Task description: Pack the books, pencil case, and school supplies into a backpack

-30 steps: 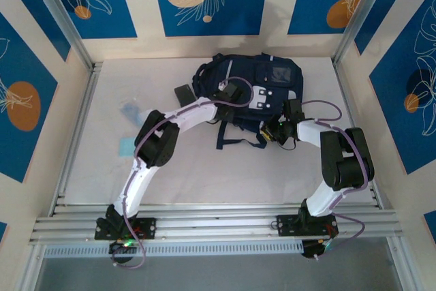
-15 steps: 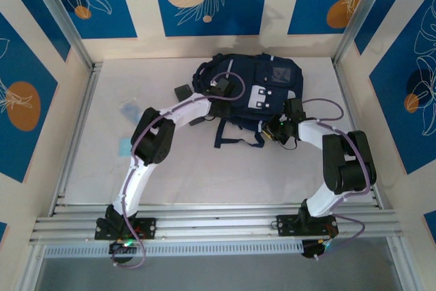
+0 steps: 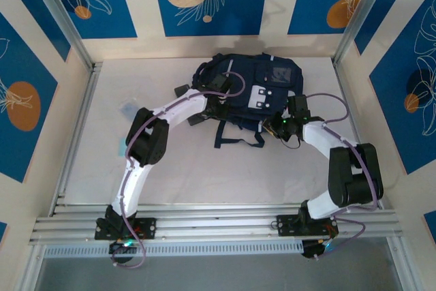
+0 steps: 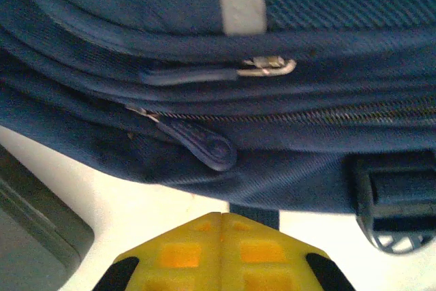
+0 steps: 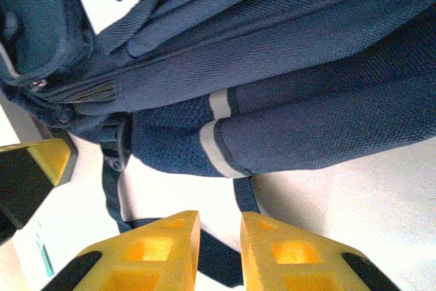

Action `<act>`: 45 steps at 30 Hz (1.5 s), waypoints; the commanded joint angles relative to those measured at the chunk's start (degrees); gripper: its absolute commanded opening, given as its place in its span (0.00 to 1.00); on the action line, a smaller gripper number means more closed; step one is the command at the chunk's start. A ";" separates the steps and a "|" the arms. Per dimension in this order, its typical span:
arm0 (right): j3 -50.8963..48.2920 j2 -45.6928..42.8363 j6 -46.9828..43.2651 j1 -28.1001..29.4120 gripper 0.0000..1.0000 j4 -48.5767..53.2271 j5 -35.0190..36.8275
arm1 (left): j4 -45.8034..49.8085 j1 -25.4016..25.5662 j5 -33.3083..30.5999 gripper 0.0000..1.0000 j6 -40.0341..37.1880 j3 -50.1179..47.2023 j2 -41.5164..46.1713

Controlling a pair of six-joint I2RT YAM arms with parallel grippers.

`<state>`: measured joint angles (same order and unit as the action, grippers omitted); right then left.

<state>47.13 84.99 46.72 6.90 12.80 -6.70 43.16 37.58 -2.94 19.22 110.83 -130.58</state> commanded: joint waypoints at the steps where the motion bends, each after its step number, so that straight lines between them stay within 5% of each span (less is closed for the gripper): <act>1: -0.08 -2.68 -0.53 0.20 0.25 1.87 -2.68 | 5.05 -0.86 5.62 0.00 -6.69 2.58 1.65; 4: -0.35 -3.48 -0.43 0.88 0.26 2.22 -3.63 | 7.37 -1.19 6.53 0.00 -9.87 3.43 1.58; 15: -0.90 -4.48 0.38 3.34 0.26 1.88 -3.50 | 6.59 -4.50 -9.70 0.00 -9.00 1.81 5.15; 21: -0.46 -4.39 0.23 3.44 0.26 1.88 -3.41 | 4.09 -4.20 -2.99 0.00 -5.72 0.85 6.28; 24: -0.55 -4.25 0.27 3.47 0.28 1.64 -3.32 | 1.88 -3.66 1.05 0.41 -2.11 -0.05 7.00; 27: -0.76 -4.13 0.40 3.43 0.29 1.20 -3.14 | -1.24 -2.98 3.36 0.55 1.27 -0.61 6.95; 32: -1.16 -3.78 0.46 3.56 0.29 0.40 -3.58 | -1.81 -2.04 -1.14 0.53 3.80 2.44 3.28; 38: -1.33 -3.82 -0.03 3.42 0.29 0.26 -3.41 | -0.68 -1.21 -3.40 0.37 4.74 7.23 -2.18; 45: -1.65 -3.67 0.05 3.23 0.28 -0.45 -3.57 | 1.52 -0.47 -3.95 0.39 6.94 8.86 -6.99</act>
<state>46.37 82.17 46.76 10.13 12.82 -9.06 42.06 36.51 -5.23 24.16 117.95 -135.50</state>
